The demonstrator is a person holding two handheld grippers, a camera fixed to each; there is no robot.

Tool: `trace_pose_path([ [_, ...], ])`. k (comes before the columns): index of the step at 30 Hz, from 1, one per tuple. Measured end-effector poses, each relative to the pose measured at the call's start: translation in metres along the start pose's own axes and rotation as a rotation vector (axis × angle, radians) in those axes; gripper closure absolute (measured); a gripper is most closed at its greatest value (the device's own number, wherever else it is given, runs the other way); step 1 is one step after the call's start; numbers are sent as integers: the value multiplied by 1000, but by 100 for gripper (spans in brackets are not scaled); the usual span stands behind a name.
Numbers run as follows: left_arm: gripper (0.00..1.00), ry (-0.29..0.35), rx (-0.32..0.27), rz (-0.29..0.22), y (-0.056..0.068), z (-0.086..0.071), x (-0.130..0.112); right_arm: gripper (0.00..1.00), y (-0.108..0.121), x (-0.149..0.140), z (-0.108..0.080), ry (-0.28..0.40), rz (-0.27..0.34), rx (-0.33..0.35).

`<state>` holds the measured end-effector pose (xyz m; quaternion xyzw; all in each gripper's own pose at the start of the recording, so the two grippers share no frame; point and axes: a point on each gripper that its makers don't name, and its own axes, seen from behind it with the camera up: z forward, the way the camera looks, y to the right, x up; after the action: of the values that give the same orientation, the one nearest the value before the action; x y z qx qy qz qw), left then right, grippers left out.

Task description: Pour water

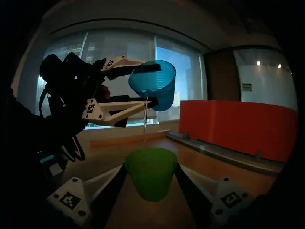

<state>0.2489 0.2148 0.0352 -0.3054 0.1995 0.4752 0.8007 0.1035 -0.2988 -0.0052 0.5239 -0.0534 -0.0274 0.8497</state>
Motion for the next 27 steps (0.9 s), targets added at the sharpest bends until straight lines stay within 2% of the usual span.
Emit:
trace_pose_path([
  [27,15,0,4,99,1,4,1,8,0,3,0,-1,-8,-3],
])
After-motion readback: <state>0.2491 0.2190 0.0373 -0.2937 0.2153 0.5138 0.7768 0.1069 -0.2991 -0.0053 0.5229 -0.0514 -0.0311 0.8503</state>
